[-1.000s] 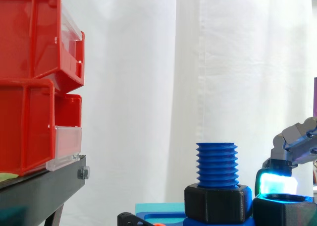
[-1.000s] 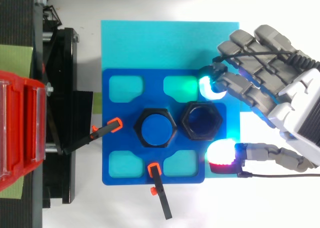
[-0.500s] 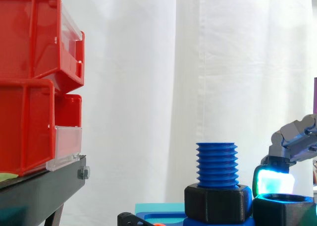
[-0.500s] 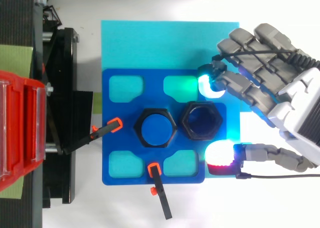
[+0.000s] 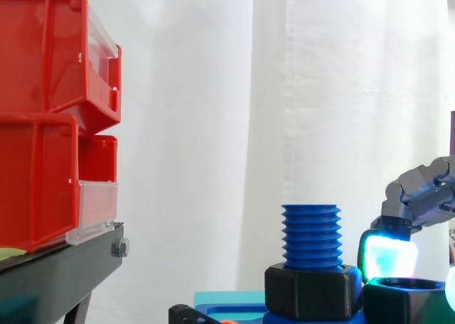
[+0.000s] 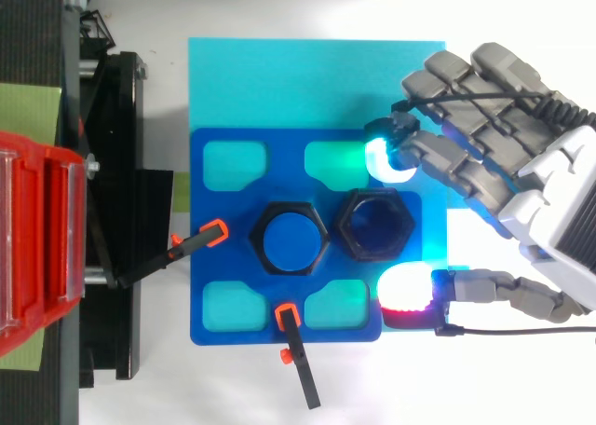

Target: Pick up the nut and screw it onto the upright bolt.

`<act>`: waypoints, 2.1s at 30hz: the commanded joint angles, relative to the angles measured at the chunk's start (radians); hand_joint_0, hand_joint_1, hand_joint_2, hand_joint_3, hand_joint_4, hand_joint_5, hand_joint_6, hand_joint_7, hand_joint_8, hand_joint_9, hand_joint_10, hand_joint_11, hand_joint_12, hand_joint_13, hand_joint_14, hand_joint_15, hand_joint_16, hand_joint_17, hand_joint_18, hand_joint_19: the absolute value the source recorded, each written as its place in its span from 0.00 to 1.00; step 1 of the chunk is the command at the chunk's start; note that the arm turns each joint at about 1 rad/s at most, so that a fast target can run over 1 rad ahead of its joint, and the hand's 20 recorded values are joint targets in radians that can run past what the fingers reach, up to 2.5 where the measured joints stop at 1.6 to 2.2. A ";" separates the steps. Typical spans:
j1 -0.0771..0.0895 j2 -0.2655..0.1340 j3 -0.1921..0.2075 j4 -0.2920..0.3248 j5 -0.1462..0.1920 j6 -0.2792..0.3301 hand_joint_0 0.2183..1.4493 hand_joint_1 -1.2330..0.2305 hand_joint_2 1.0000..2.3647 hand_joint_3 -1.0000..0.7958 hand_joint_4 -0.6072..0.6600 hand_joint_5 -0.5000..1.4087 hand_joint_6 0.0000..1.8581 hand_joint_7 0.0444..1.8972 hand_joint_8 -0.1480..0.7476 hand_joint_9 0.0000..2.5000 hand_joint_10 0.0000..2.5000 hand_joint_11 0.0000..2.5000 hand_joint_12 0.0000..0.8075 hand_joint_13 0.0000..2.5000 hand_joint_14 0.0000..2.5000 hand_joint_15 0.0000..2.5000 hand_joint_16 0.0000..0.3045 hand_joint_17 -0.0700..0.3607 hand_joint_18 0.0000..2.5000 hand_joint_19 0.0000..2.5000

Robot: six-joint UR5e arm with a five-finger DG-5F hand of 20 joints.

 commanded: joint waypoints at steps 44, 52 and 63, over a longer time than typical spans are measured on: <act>-0.008 0.003 0.027 -0.052 0.002 0.101 0.24 0.40 0.00 0.29 0.71 0.16 0.32 0.64 0.49 0.18 0.00 0.11 0.42 0.16 0.00 0.00 0.14 0.39 0.15 0.00; -0.012 0.012 0.074 -0.195 -0.001 0.163 0.24 0.40 0.00 0.29 0.72 0.16 0.32 0.64 0.50 0.18 0.00 0.10 0.43 0.17 0.00 0.00 0.15 0.39 0.16 0.00; -0.023 0.043 0.136 -0.460 0.031 0.311 0.24 0.40 0.00 0.29 0.72 0.16 0.32 0.63 0.50 0.18 0.00 0.11 0.43 0.17 0.00 0.00 0.14 0.39 0.16 0.00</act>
